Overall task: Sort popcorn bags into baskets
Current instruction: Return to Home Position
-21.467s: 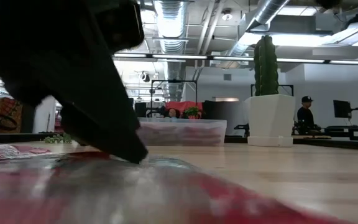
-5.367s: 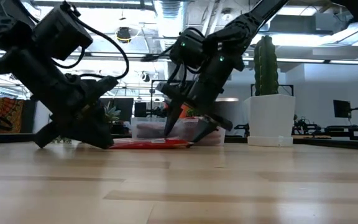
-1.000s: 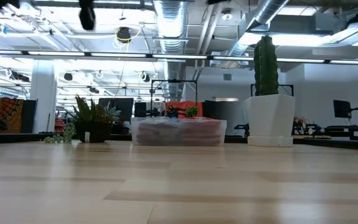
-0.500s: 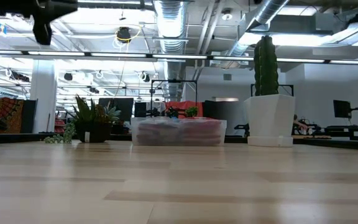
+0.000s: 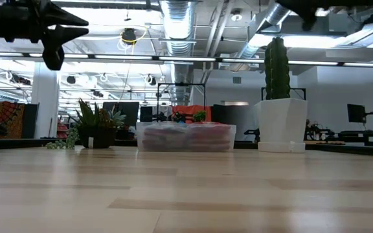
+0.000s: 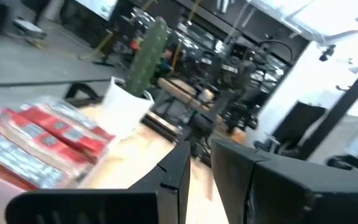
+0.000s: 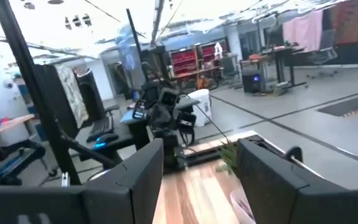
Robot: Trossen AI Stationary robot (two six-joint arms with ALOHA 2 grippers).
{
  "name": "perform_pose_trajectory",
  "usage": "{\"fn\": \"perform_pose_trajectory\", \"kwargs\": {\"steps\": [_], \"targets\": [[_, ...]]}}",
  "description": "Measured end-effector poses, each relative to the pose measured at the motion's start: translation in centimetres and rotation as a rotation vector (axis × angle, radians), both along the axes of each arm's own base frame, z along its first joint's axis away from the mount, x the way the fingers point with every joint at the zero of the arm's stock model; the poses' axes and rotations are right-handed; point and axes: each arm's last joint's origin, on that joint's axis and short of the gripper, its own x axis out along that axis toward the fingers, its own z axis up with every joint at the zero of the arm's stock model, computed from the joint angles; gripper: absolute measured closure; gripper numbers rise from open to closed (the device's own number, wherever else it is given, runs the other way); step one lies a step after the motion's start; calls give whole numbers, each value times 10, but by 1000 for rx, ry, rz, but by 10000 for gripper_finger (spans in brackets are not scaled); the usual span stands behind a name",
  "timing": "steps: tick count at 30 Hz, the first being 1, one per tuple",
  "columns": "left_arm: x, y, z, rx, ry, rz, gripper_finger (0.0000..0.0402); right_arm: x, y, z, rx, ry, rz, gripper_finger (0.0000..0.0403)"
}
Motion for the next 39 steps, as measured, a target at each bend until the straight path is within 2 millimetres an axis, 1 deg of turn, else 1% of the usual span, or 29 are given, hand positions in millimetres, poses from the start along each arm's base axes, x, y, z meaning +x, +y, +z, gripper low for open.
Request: {"fn": "perform_pose_trajectory", "kwargs": {"steps": [3,6,8,11,13,15,18,22,24,28,32,35,37,39], "targets": [[3,-1,-8,3,-1,-38,347,-16,6,-9,11,-5,-33,178],[4,-1,-9,3,-6,-43,347,-30,9,-15,20,-29,-78,176],[3,-1,-5,4,-16,-43,347,-41,10,-15,15,-45,-110,175],[-2,-2,7,21,-39,-51,347,-57,11,-14,2,-81,-136,176],[-4,-2,11,25,-10,-58,347,-67,11,-15,-6,-86,-148,178],[-5,-2,10,16,23,-41,347,-74,12,-18,-9,-79,-149,180],[-5,0,10,12,24,12,347,-82,12,-21,-5,-68,-149,181],[-2,0,2,33,62,23,347,-88,12,-27,1,-39,-148,179],[0,0,-3,33,75,3,347,-89,12,-30,12,-37,-146,177],[5,0,-18,7,95,-6,347,-80,12,-42,20,-12,-142,175],[10,1,-32,3,68,-7,347,-66,11,-66,62,2,-134,176],[14,-1,-44,-6,40,-31,347,-58,11,-78,86,-24,-126,179],[14,-3,-44,-5,40,-36,347,-53,11,-90,101,0,-124,180],[14,-4,-44,-4,47,-22,347,-50,11,-98,121,-6,-121,181]]}}
